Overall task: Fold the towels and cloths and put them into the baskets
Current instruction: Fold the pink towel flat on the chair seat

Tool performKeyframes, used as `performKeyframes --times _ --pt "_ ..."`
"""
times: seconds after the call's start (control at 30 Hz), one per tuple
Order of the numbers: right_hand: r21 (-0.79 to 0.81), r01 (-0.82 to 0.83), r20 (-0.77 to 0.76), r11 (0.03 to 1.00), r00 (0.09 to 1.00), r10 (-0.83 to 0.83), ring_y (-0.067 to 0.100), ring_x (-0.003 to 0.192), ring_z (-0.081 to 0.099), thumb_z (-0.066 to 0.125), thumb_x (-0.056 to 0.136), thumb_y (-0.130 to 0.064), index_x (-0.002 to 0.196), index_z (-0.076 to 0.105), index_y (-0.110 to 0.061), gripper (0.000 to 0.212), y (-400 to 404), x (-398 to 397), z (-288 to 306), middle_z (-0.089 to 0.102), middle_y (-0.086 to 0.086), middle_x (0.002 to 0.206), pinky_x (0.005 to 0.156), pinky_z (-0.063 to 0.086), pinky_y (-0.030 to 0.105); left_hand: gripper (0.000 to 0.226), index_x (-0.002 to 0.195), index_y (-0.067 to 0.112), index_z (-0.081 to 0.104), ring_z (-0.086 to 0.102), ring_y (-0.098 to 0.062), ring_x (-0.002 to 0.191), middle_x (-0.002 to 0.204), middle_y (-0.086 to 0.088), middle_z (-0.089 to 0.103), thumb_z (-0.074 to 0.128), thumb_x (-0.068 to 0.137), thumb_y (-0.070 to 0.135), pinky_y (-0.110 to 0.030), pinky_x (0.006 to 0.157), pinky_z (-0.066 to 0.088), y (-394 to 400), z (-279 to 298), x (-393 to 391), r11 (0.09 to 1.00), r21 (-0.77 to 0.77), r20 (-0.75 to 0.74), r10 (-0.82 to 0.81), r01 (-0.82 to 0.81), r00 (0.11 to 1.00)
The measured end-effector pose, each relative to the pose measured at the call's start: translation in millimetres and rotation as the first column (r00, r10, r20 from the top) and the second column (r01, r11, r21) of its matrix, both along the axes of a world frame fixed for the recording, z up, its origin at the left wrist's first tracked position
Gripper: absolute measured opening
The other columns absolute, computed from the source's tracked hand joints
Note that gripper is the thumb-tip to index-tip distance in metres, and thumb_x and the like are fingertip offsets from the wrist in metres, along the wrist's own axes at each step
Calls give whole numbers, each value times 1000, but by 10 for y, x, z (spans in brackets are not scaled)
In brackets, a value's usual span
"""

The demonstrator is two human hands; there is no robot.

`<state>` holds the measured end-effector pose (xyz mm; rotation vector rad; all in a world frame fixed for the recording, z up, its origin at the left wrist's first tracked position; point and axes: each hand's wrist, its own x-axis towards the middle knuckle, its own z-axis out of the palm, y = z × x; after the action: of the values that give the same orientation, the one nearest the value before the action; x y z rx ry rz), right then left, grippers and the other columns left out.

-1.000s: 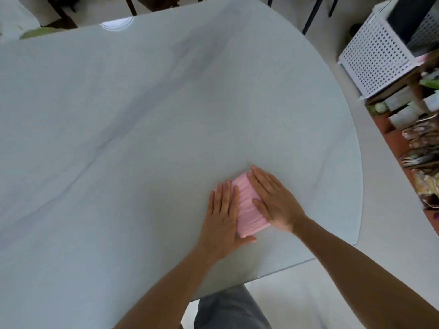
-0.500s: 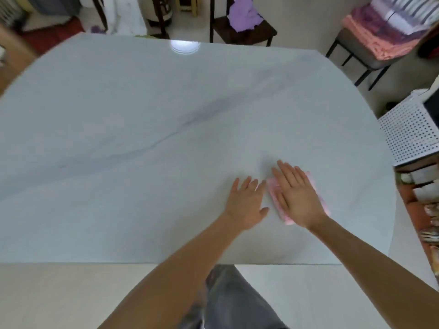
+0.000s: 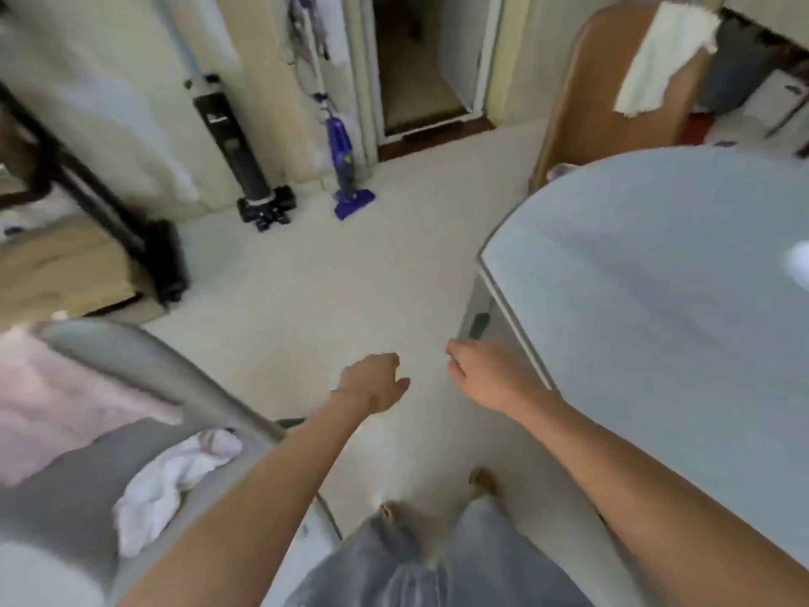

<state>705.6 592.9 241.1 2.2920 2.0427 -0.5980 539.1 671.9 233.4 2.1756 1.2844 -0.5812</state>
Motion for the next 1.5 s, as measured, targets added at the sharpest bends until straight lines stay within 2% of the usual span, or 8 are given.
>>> performKeyframes --times 0.23,0.53,0.77,0.87,1.03,1.13,1.27,1.5 --pt "-40 -516 -5 856 856 516 30 108 56 35 99 -25 119 50 -10 29 1070 -1544 -152 58 7 123 84 46 37 44 138 8 43 50 -32 123 136 -14 51 40 101 32 -38 100 43 -131 -85 -1958 800 -12 -57 599 -600 799" --pt "-26 -838 68 545 542 838 33 113 53 41 95 -20 119 51 -8 28 1635 -3200 -538 55 14 122 86 43 39 54 145 12 32 37 -30 134 148 -11 36 47 98 33 -43 106 38 -911 -329 -3192 217 54 -8 976 -975 217" --pt "118 -991 559 -56 20 829 38 102 64 33 74 -10 86 71 -1 40 2189 -4372 -403 68 22 100 95 38 41 49 140 10 37 41 -32 129 143 -14 40 49 97 31 -43 103 40 -842 -441 -3688 144 62 97 984 -988 149" --pt "37 -991 722 -130 -63 689 41 135 37 57 87 -6 128 53 5 43 2498 -4840 -197 43 29 141 114 17 49 49 141 10 38 42 -33 127 141 -15 43 49 96 29 -40 101 41 -699 -449 -3815 135 36 172 975 -990 139" --pt "-89 -992 818 -92 -126 562 36 131 41 62 88 -16 125 54 -5 40 2666 -5122 115 51 17 134 116 22 48 53 142 7 39 39 -30 131 143 -15 43 52 95 28 -37 104 36 -570 -473 -3849 125 -24 274 955 -992 114" --pt "9 -998 732 -68 -40 680 28 92 60 70 77 -13 94 66 -8 18 2636 -5116 165 67 9 92 94 44 37 55 143 7 38 36 -25 135 146 -11 41 54 95 27 -31 108 30 -523 -414 -3871 77 -46 393 918 -996 53" --pt "113 -965 156 237 253 955 38 90 61 42 96 -15 111 46 -9 16 2353 -4779 42 65 20 97 66 34 38 70 147 15 33 35 -15 136 148 1 40 65 88 36 -28 111 29 -531 -293 -3807 -61 -218 605 775 -974 -184" --pt "174 -946 -495 273 156 855 17 62 43 56 93 -23 87 44 -17 16 1795 -4252 409 46 -2 64 60 34 32 39 97 0 63 52 -15 77 81 -1 53 65 89 38 -27 72 39 -703 29 -3509 42 -544 675 615 -838 -408"
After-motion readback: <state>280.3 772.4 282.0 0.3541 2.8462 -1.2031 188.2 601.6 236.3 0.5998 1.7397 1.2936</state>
